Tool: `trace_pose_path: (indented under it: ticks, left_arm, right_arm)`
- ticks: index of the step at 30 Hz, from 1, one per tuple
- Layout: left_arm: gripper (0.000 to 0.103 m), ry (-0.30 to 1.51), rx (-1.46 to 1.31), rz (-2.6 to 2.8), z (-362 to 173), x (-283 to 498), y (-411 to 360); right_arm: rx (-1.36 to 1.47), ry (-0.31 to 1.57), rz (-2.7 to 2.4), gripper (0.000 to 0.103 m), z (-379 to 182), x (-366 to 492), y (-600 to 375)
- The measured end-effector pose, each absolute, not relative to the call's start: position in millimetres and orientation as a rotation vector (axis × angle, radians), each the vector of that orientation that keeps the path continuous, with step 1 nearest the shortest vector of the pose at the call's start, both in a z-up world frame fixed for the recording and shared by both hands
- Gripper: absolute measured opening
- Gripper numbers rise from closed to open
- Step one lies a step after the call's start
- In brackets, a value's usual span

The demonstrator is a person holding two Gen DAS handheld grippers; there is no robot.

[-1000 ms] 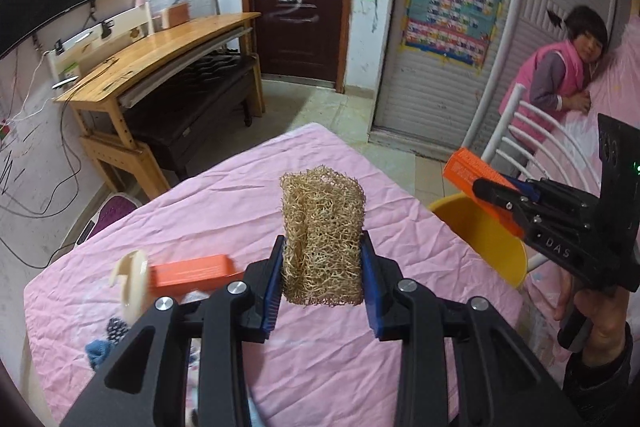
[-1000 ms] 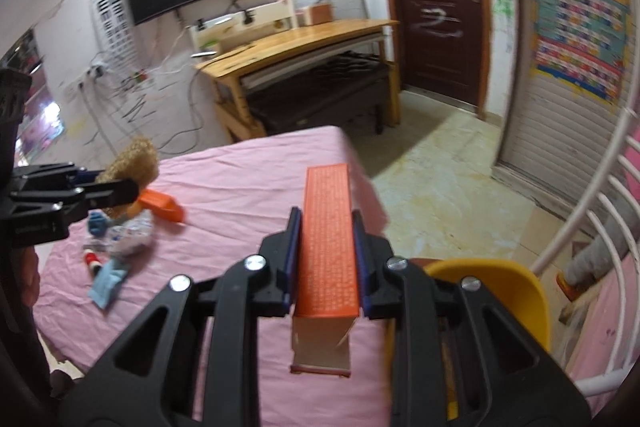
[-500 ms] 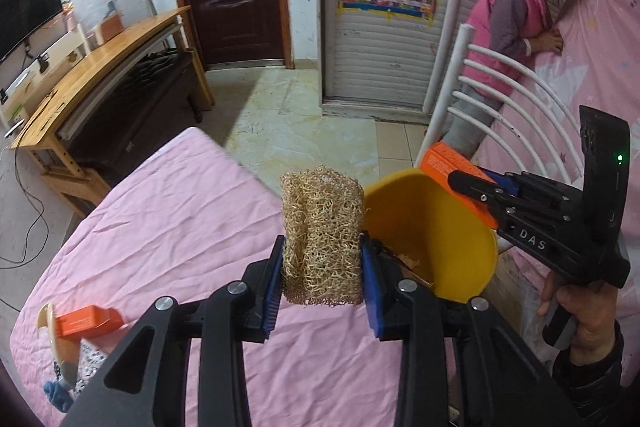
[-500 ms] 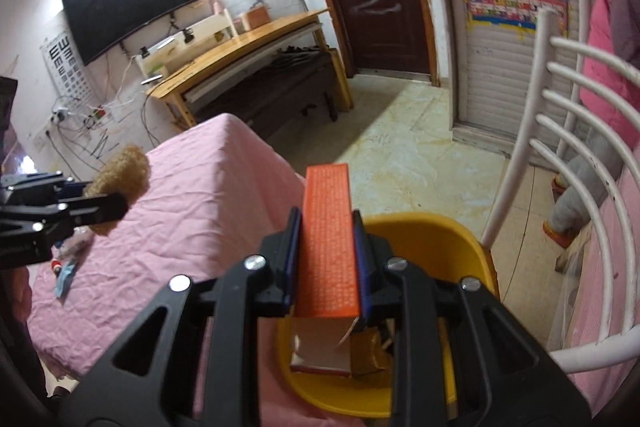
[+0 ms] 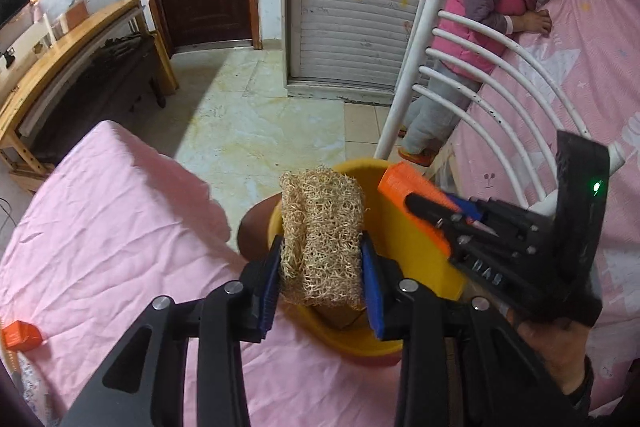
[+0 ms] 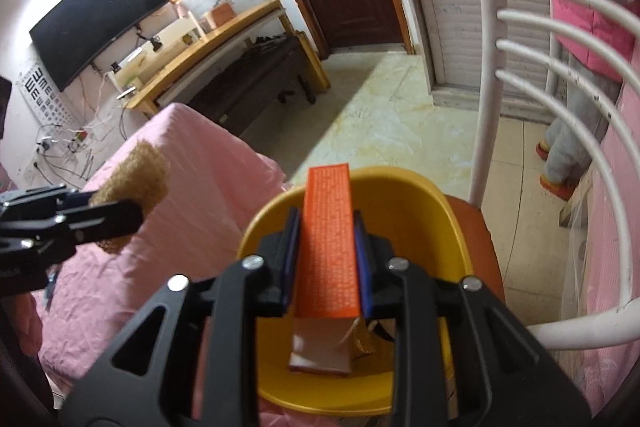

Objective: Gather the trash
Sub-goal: 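Carry the loofah and orange box to the yellow bin and open both tools, then move both open tools back over the trash on the table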

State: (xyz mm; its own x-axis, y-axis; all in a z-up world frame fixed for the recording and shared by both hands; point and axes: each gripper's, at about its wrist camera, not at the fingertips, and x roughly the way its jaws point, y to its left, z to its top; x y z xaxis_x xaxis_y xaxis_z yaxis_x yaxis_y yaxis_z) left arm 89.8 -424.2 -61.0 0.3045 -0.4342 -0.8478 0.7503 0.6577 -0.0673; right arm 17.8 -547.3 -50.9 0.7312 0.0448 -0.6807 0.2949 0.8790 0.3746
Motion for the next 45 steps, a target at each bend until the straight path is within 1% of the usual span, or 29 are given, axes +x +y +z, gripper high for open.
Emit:
trace_pose_path:
  ticks: [1,2,3,4,5,6,10,16,20,29,31,37,41,45]
  left_arm:
    - [0.038,0.996,0.368,-0.823,-64,91,-428]
    - [0.047,1.002,0.365,-0.82,-66,92,-431]
    - [0.054,0.999,0.362,-0.81,-67,93,-430]
    - [0.068,1.0,0.353,-0.809,-68,94,-431]
    - [0.073,1.01,0.331,-0.819,-69,96,-432]
    - [0.074,1.014,0.321,-0.823,-69,96,-434]
    - [0.074,0.994,0.296,-0.811,-61,95,-427]
    - [0.075,0.923,0.238,-0.736,-33,95,-378]
    - [0.075,0.858,0.231,-0.619,-15,92,-318]
    - [0.075,0.825,0.126,-0.343,4,112,-169]
    - [0.075,0.824,0.105,-0.29,5,119,-137]
    - [0.075,0.844,0.043,-0.121,-2,138,-45]
    - [0.075,0.891,0.004,-0.068,-17,149,-1]
    - [0.075,0.911,-0.005,-0.082,-28,148,16]
  right_arm:
    - [0.489,0.746,-0.15,0.065,-52,18,-548]
    - [0.489,0.745,-0.155,0.089,-54,18,-549]
    - [0.49,0.739,-0.156,0.094,-54,17,-550]
    - [0.492,0.734,-0.159,0.094,-55,16,-551]
    - [0.493,0.733,-0.166,0.094,-55,16,-552]
    - [0.494,0.732,-0.174,0.094,-56,15,-554]
    - [0.524,0.711,-0.208,0.094,-55,7,-565]
    - [0.532,0.682,-0.168,0.094,-43,6,-555]
    - [0.489,0.643,-0.093,0.094,-19,15,-523]
    - [0.337,0.619,0.115,0.094,27,49,-414]
    - [0.308,0.626,0.158,0.097,35,57,-389]
    - [0.225,0.664,0.261,0.097,44,79,-321]
    - [0.172,0.696,0.312,0.097,44,89,-281]
    - [0.121,0.72,0.349,0.097,44,95,-248]
